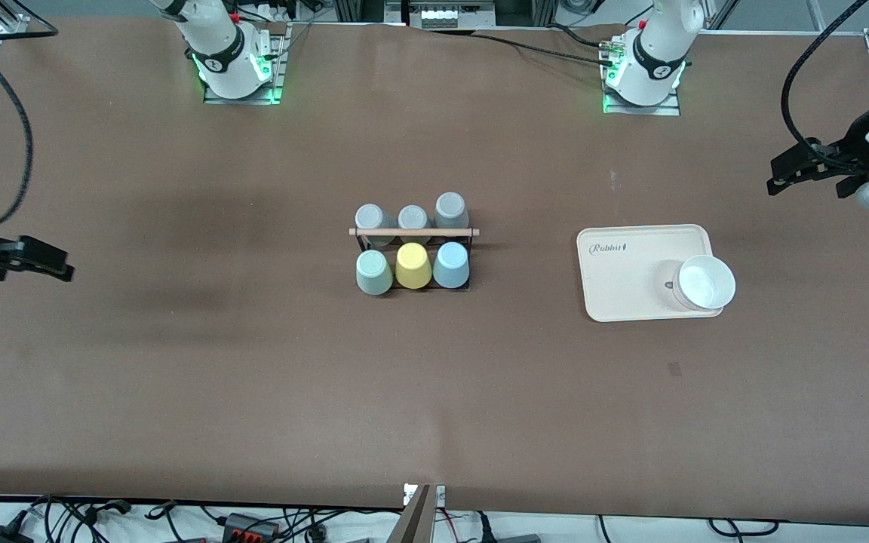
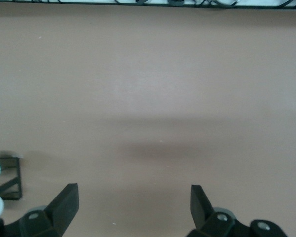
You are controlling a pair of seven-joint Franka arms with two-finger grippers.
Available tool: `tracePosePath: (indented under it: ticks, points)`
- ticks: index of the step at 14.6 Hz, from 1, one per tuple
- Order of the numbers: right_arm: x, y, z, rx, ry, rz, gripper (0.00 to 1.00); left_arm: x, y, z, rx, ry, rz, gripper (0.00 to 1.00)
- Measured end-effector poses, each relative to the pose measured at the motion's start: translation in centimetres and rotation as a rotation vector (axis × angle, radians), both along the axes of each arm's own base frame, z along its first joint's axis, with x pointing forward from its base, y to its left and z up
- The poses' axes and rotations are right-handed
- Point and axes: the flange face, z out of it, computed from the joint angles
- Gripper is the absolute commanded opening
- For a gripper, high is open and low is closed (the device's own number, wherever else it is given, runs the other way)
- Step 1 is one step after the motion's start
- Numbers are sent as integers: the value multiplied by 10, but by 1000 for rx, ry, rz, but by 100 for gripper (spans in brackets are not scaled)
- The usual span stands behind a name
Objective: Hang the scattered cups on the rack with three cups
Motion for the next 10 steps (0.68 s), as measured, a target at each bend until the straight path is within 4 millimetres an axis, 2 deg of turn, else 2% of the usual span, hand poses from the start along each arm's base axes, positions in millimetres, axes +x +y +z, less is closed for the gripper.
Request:
tracePosePath:
  ticks: [4,10]
  points:
    - [-15,0,7,-1,-7,4,100,0,2,0,0,0,3,100]
    - [-53,-1,-11,-13,-35,5,100,1,20,0,1,-4,35,100]
